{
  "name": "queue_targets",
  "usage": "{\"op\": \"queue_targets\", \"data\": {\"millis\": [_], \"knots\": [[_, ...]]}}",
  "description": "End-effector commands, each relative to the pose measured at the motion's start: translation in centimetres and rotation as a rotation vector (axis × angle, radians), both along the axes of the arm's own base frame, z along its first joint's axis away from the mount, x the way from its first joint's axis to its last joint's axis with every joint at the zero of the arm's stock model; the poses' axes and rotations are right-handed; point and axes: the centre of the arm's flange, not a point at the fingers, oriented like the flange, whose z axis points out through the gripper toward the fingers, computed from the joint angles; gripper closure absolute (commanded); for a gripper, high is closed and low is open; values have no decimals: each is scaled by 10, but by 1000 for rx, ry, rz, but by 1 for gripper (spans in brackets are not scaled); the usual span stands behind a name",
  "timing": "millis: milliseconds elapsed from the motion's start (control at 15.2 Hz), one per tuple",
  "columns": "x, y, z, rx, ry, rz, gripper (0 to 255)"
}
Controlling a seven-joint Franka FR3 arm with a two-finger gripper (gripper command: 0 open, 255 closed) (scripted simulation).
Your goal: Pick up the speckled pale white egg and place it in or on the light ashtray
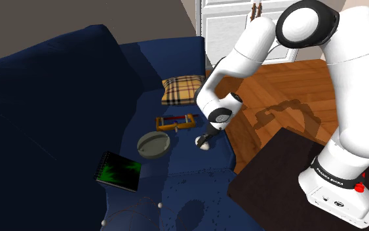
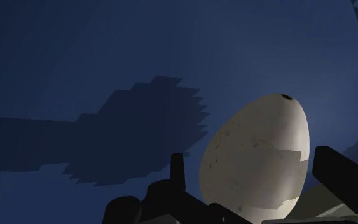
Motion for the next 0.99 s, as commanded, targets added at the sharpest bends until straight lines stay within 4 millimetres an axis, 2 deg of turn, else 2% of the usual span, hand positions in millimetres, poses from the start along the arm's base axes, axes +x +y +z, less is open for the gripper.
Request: {"op": "queue_targets", "data": {"millis": [0, 132, 198, 792, 924], "knots": [[0, 0, 0, 0, 0, 0, 0], [0, 0, 0, 0, 0, 0, 0], [0, 0, 0, 0, 0, 0, 255], [0, 0, 0, 0, 0, 0, 255], [0, 0, 10, 0, 0, 0, 255]]}}
